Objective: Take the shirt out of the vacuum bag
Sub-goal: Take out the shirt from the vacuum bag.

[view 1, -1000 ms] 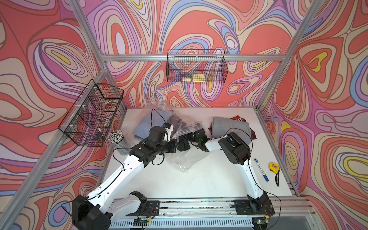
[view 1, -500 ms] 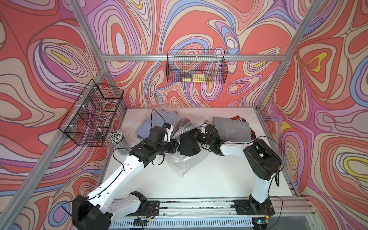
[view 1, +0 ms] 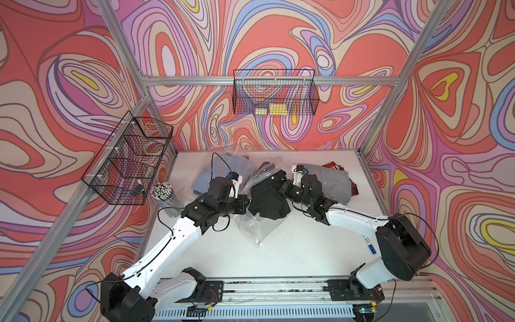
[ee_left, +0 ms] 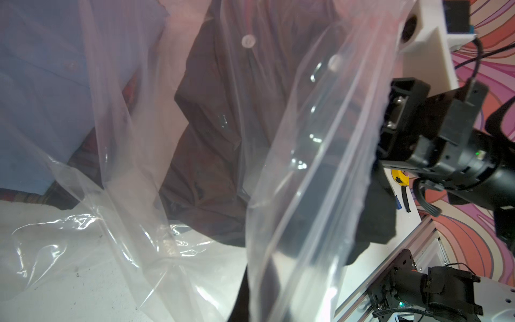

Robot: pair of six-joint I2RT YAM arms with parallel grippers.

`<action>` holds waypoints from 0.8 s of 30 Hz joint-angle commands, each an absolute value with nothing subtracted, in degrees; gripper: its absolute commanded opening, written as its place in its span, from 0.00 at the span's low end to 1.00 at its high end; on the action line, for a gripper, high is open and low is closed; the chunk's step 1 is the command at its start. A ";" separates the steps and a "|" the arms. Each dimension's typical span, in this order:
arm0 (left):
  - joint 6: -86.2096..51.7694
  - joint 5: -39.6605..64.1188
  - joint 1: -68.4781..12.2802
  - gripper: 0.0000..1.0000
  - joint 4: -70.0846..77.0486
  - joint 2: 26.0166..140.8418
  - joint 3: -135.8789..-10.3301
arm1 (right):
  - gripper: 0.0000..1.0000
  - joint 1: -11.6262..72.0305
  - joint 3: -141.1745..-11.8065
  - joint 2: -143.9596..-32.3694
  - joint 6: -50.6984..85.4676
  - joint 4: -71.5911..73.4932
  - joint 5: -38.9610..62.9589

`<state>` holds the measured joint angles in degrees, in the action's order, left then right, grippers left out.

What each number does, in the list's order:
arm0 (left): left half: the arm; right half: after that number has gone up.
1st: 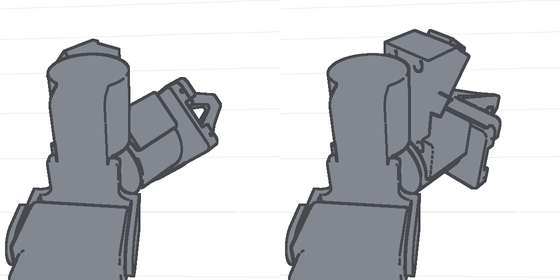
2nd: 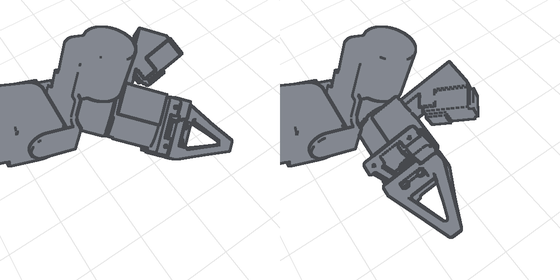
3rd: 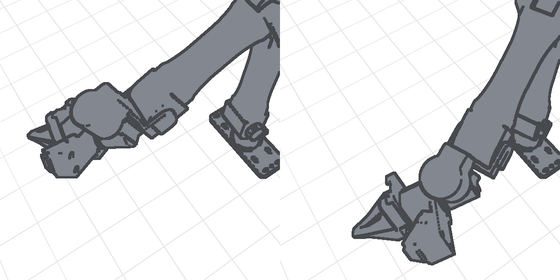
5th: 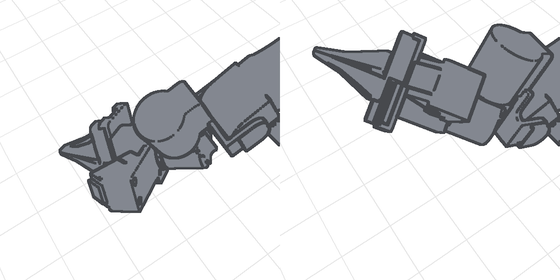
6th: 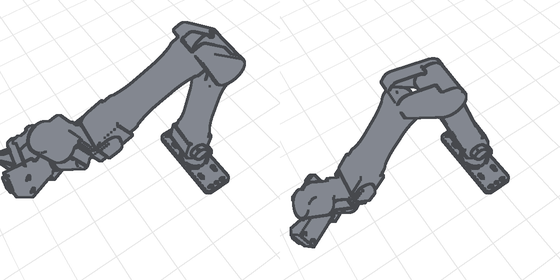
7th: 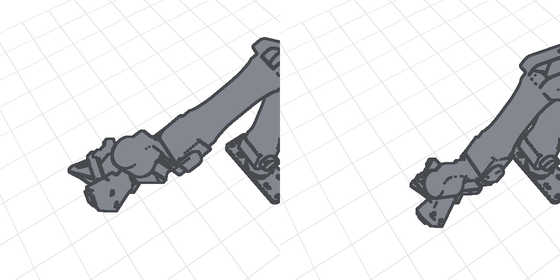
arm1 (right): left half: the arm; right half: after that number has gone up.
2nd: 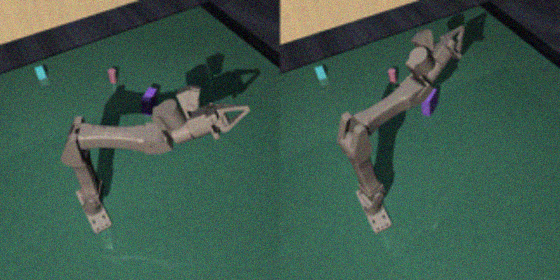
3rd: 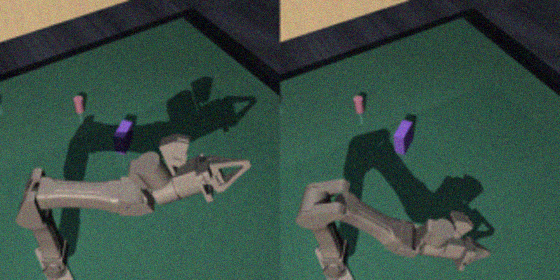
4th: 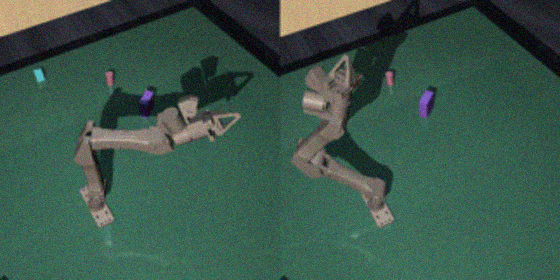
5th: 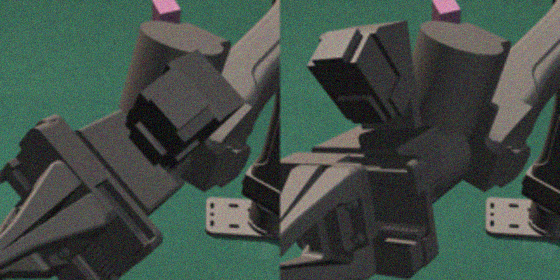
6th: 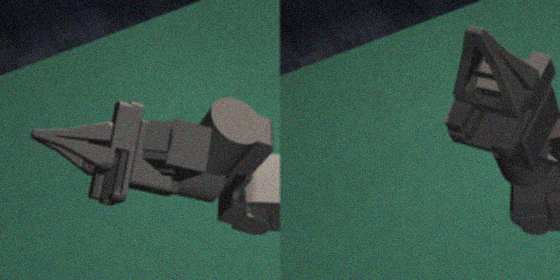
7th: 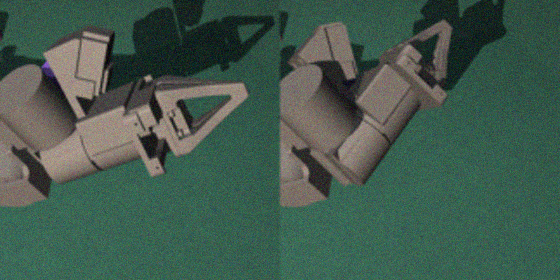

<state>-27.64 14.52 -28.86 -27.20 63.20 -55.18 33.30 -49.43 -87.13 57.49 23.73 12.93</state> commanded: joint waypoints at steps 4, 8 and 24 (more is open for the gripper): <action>-26.95 13.61 -28.57 0.00 -27.92 62.59 -54.84 | 0.00 32.52 -48.02 -78.70 57.04 22.77 11.60; -26.94 13.67 -28.48 0.00 -27.89 62.79 -54.84 | 0.00 32.52 -46.96 -75.34 57.83 21.91 12.35; -27.16 13.71 -27.87 0.00 -27.95 63.02 -54.93 | 0.00 32.52 -46.56 -56.73 56.69 8.16 9.02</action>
<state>-27.64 14.33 -28.38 -27.22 63.20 -55.18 32.80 -46.15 -59.24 57.65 9.63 11.07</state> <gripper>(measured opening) 0.048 0.095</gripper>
